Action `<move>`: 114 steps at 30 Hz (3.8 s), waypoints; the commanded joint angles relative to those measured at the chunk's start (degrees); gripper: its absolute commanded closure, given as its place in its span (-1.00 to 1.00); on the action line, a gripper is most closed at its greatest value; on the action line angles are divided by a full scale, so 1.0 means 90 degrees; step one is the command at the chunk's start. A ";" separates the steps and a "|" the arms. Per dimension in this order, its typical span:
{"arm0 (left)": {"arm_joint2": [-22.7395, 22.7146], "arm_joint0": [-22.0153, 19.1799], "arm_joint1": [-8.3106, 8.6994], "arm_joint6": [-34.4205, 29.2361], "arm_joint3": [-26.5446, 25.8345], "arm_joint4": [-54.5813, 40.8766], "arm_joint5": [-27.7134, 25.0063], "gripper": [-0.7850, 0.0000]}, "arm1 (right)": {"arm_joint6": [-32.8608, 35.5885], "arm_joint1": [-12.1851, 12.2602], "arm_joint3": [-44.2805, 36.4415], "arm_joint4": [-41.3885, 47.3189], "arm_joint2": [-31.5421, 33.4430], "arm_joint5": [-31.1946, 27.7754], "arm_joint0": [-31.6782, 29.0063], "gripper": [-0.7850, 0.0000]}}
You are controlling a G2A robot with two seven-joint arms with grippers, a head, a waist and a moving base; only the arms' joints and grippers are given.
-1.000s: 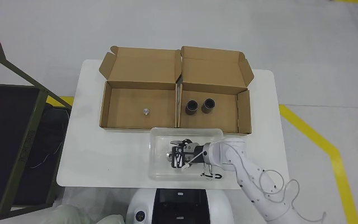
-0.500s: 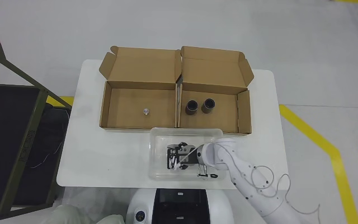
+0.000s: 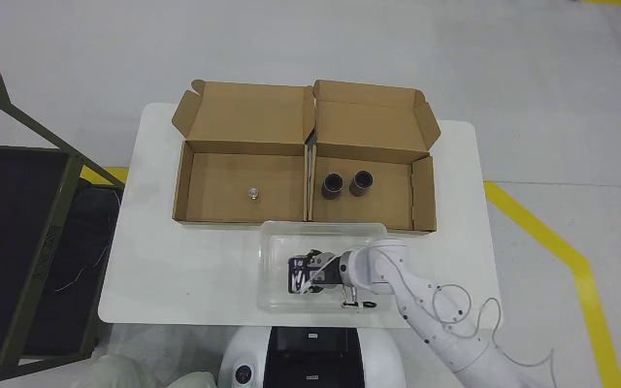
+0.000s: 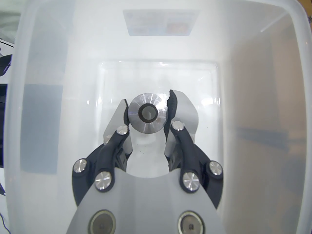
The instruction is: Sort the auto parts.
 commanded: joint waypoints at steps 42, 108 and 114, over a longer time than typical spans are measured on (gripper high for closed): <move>0.0000 0.0000 0.0000 0.0000 0.0000 0.0000 0.0000 -1.00 | -0.1600 0.0497 -0.2521 0.2190 0.1971 0.0757 -0.0671 1.00; 0.0000 0.0000 0.0000 0.0000 0.0000 0.0000 0.0000 -1.00 | -0.0645 -0.0569 0.1030 0.2086 -0.0962 0.3885 0.2148 1.00; 0.0000 0.0000 0.0000 0.0000 0.0000 0.0000 0.0000 -1.00 | -0.0504 -0.0813 0.1826 0.2195 -0.1202 0.4154 0.2509 1.00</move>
